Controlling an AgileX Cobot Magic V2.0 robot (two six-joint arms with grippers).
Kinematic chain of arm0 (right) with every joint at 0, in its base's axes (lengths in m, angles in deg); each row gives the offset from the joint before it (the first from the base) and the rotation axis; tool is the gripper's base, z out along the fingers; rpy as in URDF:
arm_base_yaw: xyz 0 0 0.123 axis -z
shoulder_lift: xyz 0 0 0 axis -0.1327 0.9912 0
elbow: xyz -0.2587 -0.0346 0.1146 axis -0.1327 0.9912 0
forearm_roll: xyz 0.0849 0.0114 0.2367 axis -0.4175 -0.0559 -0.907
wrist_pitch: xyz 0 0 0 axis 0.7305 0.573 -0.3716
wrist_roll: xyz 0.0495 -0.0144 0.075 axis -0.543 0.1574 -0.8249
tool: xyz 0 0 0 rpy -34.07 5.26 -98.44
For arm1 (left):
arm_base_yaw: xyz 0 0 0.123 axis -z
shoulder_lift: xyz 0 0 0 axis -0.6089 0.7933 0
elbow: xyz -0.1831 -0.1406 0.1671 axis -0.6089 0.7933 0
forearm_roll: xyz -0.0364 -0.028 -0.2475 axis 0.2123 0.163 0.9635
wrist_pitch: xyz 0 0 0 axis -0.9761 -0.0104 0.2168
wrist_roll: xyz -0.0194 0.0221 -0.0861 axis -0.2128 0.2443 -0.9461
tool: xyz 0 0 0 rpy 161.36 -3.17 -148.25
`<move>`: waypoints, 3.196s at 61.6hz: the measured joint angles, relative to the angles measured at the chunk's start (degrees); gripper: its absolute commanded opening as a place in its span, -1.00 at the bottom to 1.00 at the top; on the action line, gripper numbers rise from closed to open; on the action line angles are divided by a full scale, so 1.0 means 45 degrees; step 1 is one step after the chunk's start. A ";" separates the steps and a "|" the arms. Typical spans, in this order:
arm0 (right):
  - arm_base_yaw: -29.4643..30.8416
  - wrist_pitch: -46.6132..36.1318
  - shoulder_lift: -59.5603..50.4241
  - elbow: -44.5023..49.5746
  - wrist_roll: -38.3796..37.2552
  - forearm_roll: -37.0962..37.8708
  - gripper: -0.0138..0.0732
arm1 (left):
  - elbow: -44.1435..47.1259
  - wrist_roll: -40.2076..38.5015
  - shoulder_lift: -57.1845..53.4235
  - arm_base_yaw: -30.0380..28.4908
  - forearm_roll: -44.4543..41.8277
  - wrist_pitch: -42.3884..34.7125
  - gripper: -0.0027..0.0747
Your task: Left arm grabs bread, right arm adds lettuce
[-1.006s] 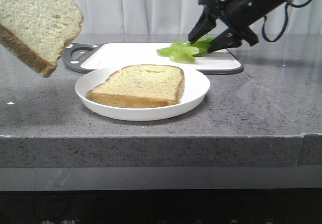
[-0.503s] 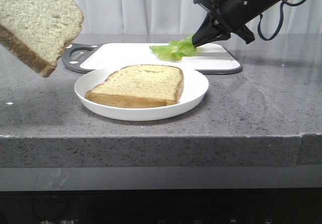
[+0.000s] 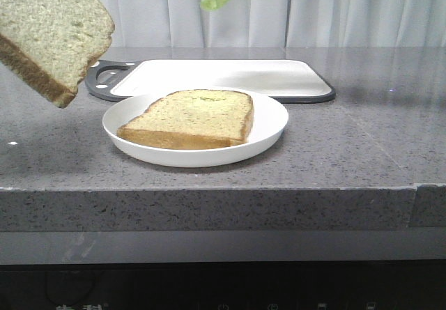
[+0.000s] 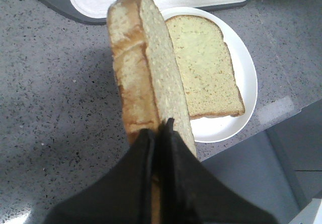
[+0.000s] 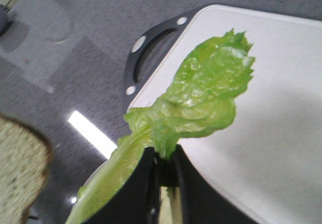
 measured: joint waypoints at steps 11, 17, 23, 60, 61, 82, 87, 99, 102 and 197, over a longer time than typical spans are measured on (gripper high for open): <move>0.0000 0.2111 -0.0881 0.1351 0.1674 -0.1143 -0.83 | 0.0000 0.0000 0.0000 0.0000 0.0000 0.0000 -0.98; -0.0054 0.2957 -0.0887 0.1976 0.2263 -0.1657 -0.83 | 0.0000 0.0000 0.0000 0.0000 -0.0020 0.0000 -0.98; -0.0199 0.3086 -0.0887 0.2729 0.2717 -0.2167 -0.83 | 0.0000 0.0000 0.0000 0.0000 -0.0048 -0.0078 -0.98; -0.1308 0.1083 0.0731 0.4596 0.4861 -0.3891 -0.81 | 0.0000 0.0000 0.0000 0.0000 -0.0048 -0.0383 -0.98; -0.1308 0.0997 0.0759 0.4596 0.4861 -0.3810 -0.78 | 0.0000 0.0000 0.0000 0.0000 -0.0048 -0.0383 -0.98; -0.1283 0.0753 0.0828 0.4596 0.4470 -0.2440 0.26 | 0.0000 0.0000 0.0000 0.0000 0.0015 -0.0383 -0.98; -0.1121 0.0753 0.0738 0.4528 0.4080 -0.1750 0.25 | 0.0000 0.0000 0.0000 0.0000 0.0201 -0.0383 -0.98; -0.0494 0.0777 -0.0591 0.4465 0.2955 0.0260 0.25 | 0.0000 0.0372 0.0056 0.0000 0.1379 -0.0412 -0.98; -0.0380 0.0804 -0.1025 0.4465 0.2621 0.0719 0.25 | 0.0000 0.0641 0.0180 0.0000 0.1864 -0.0418 -0.98; -0.0221 0.1236 -0.3216 0.4465 0.1147 0.2004 0.25 | -0.0551 0.3646 0.6135 0.1108 0.5771 -0.0436 0.24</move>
